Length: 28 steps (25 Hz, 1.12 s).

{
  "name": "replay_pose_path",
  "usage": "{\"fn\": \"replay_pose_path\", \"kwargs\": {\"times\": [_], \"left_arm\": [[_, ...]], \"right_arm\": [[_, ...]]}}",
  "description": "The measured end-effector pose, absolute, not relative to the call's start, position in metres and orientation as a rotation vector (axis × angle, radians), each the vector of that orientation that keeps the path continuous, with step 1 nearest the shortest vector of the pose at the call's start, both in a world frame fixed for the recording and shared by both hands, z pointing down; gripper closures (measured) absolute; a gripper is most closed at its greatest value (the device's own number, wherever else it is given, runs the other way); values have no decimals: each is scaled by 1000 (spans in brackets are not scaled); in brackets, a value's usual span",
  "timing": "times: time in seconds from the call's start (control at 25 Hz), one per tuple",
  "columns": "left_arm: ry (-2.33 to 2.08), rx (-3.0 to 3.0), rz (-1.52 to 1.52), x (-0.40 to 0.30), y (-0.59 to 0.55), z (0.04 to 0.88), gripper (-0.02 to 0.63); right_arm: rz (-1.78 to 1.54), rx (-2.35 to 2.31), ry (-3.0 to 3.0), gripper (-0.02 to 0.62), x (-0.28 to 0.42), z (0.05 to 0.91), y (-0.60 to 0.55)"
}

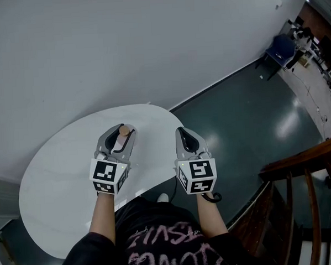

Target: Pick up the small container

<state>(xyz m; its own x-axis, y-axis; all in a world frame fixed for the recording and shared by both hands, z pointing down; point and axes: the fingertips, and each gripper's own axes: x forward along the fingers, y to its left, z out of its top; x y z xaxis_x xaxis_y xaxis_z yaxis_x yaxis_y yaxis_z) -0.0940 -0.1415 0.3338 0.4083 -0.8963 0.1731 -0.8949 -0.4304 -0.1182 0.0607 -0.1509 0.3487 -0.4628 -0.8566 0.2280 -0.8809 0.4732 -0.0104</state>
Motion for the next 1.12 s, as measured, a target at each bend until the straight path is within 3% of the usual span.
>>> {"fn": "replay_pose_path", "kwargs": {"times": [1.12], "left_arm": [[1667, -2615, -335, -96, -141, 333, 465]], "right_arm": [[197, 1507, -2524, 588, 62, 354, -154]]}}
